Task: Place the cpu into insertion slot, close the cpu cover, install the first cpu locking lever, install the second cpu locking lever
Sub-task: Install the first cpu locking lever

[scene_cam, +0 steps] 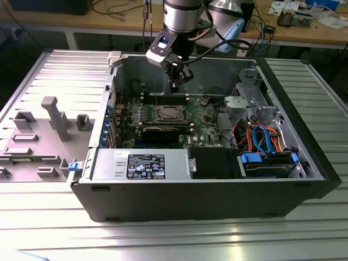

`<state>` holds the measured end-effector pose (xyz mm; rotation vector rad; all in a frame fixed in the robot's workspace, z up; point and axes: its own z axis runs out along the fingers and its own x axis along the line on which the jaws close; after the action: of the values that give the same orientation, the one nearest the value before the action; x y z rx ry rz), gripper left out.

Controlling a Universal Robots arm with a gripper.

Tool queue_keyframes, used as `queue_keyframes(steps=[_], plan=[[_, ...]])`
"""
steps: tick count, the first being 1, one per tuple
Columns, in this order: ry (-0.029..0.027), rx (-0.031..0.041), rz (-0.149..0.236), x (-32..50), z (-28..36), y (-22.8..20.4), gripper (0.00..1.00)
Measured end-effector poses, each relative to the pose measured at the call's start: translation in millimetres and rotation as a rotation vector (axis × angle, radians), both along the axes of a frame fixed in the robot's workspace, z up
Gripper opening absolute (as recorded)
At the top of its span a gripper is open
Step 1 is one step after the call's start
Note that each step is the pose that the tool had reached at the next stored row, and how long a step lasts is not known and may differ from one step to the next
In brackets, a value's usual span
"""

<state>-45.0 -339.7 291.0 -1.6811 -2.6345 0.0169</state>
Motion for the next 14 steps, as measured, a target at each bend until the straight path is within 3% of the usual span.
queue_keyframes(steps=[14], plan=[[0.0,0.0,0.015,0.0,0.0,0.0,0.11]])
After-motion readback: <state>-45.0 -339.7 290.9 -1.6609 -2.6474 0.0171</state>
